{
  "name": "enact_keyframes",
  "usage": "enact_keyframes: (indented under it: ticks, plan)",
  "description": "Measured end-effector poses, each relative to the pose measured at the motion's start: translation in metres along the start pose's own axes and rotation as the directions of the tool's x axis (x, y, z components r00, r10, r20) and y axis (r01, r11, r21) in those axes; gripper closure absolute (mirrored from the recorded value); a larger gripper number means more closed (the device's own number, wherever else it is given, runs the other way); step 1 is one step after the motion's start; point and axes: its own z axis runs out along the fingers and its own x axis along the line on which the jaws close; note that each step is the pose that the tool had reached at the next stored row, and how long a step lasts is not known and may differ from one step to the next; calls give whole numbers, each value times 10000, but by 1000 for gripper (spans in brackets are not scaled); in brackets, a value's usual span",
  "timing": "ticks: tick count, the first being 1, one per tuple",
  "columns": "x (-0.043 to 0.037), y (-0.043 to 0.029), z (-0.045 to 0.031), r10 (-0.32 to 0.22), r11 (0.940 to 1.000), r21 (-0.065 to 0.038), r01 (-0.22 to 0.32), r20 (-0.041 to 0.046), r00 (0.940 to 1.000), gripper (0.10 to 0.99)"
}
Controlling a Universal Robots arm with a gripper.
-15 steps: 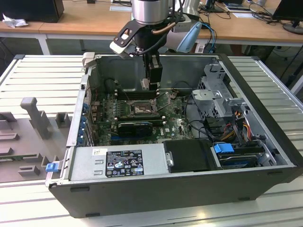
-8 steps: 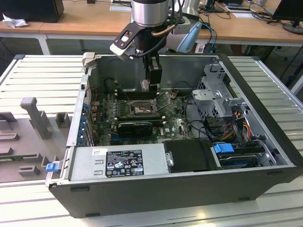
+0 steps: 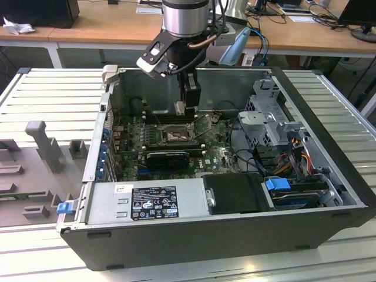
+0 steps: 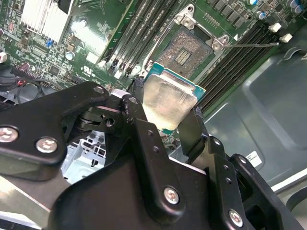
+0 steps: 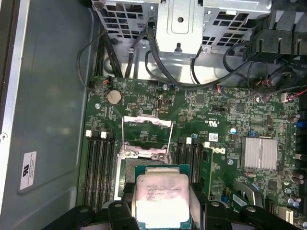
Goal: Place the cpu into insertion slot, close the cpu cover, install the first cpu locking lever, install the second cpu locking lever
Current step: 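Place the cpu into insertion slot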
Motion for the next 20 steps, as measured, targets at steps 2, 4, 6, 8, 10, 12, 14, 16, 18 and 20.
enact_keyframes:
  ticks: [2,4,6,8,10,12,14,16,18,20]
  plan:
    - [0,-1,9,0,10000,0,0,0,10000,553]
    - [0,-2,19,0,10000,1,0,1,10000,553]
    - [-1,-3,31,0,10000,0,0,1,10000,553]
    - [-1,-4,48,1,10000,0,-1,0,10000,553]
    - [-1,-5,59,1,10000,0,-1,0,10000,553]
    - [-1,-7,75,1,10000,1,-1,1,10000,553]
    - [-2,-7,83,1,10000,0,-1,1,10000,553]
    - [-2,-9,97,1,10000,1,-1,1,10000,553]
    - [-2,-9,106,2,10000,0,-2,0,10000,553]
    - [-2,-10,116,2,10000,1,-2,1,10000,553]
